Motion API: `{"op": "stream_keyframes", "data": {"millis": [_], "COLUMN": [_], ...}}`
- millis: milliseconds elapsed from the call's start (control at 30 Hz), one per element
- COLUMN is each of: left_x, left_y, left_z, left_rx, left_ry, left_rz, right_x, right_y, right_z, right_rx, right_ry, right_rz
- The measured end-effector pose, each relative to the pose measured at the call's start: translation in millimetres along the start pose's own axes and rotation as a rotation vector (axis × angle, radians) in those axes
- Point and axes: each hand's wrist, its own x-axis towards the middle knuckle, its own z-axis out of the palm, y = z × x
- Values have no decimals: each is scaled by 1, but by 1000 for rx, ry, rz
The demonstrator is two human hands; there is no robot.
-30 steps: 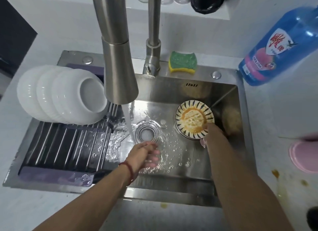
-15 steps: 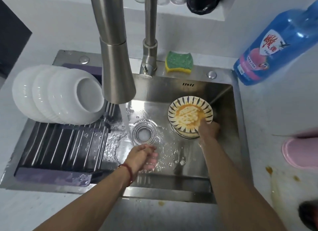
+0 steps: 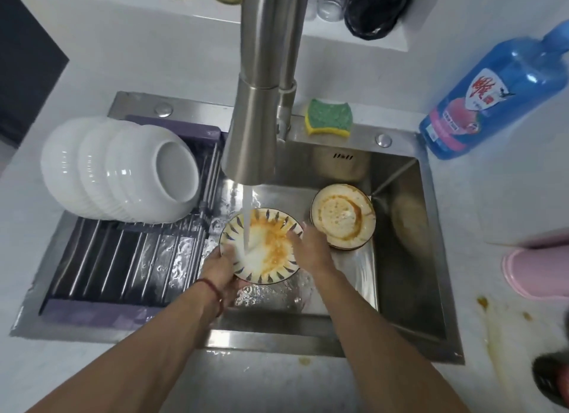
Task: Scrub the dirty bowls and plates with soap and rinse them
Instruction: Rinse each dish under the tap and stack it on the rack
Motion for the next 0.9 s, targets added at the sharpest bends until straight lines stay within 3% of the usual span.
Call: {"op": "stream_keyframes", "data": {"millis": [67,133,267,400,467,533,600,667,733,800,900], "left_x": [5,7,7,20,17,14,11,14,22,29,30], "left_y": [-4,-11,-10,-2,-5,-12,-17,-13,-6,-2,-10], "left_z": [-4,-2,7,3,3,7,13,13,3,-6,-4], "left_rx": [-8,-34,-121,-184,-181,-174,-171,-198,-199,-178,-158], "left_ry": [23,-2,-71,-94,-94,-126,-132,-146,-108,-83,-41], "left_rz": [-2,0,-5,-28,-29,-8,-27,-19,-16,-8,8], "right_x": [-8,-12,-4,-19,-14,5,14,7,-12,-23,-3], "right_y": [-15,-27,-44,-15,14,15,-11,-32,-28,4,37], "right_z": [19,39,68,28,6,7,30,52,51,29,7], "right_rx": [-367,-536,-506,-422,-595,-765,-738,-587,-452,-483,-609], "right_ry": [53,-52,-293,-562,-486,-316,-228,-276,-444,-551,-372], "right_rz": [-161,-283,-478,-742,-731,-570,-503,-605,-714,-791,-719]}}
